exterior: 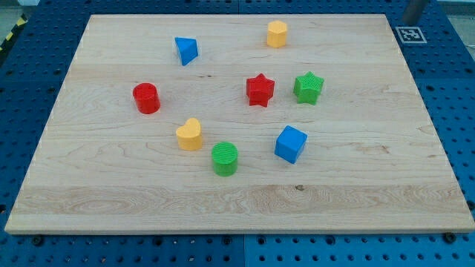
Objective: Slide the blue cube closer to the red star
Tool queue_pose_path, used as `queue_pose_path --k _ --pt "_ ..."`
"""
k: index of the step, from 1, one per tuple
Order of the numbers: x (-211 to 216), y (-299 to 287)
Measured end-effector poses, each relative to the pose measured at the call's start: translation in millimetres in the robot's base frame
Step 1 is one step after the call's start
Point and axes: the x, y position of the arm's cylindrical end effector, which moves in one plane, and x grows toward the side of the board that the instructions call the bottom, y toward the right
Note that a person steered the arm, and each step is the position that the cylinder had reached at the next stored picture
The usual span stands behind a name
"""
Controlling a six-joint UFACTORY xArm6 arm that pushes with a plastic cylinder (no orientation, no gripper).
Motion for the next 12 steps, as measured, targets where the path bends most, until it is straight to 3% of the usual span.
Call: queue_pose_path --k 1,2,4,5,6,7,8,10,12 --pt "18.0 -9.0" --pt "81.3 -65.9" --pt "240.0 -82.7" --pt "327.0 -143.4" --pt "351.0 -202.6" --pt "350.3 -214.4" --pt "335.8 -261.7" --pt "331.1 -272.2" --pt "324.8 -228.7"
